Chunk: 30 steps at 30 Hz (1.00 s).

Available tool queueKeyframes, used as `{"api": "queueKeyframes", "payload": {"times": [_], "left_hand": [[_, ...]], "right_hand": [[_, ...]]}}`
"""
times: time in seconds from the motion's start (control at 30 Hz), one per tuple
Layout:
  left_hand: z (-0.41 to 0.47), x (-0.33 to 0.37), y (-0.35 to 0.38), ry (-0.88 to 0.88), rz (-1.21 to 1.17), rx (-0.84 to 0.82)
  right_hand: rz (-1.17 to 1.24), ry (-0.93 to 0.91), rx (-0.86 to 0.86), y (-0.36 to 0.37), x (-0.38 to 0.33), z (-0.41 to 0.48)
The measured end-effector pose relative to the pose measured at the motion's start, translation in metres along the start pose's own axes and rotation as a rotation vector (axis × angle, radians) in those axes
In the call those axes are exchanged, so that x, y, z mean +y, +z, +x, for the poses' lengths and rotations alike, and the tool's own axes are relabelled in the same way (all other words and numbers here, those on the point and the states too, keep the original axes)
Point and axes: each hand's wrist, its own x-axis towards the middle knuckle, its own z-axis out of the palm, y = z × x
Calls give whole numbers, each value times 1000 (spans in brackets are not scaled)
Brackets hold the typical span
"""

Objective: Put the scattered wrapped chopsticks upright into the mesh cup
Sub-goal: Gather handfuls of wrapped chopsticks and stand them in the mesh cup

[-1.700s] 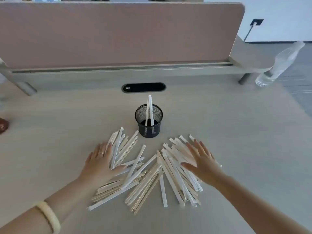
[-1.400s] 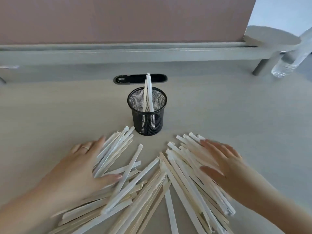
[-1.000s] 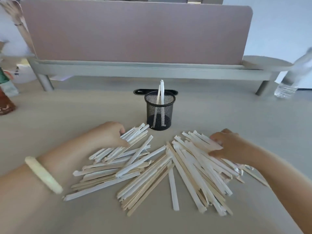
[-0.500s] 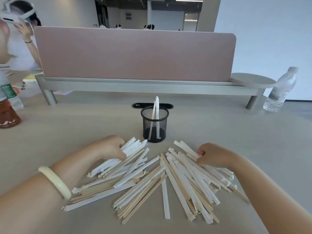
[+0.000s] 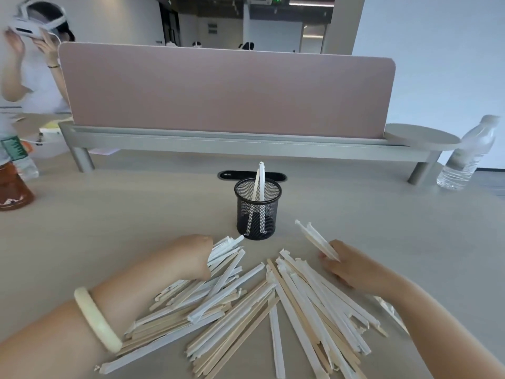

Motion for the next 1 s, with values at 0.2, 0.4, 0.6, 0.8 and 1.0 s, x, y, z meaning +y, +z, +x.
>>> {"api": "queueKeyframes", "payload": {"times": [0.2,0.4,0.6,0.8,1.0], "left_hand": [[-2,6,-3,-28,43,-53],[-5,16,-12,-10,173,-61],[-1,14,-12,-19,160,-76],[0,9,-8,-42,105,-79],[-4,-14,-7,-43,-304,53]], "right_hand": [[9,-6,147,6,8,2],[-66,-17,195,10,7,0],[-117,-34,207,11,6,-3],[-105,-43,200,10,7,-2],[69,-73,192,7,9,0]]}}
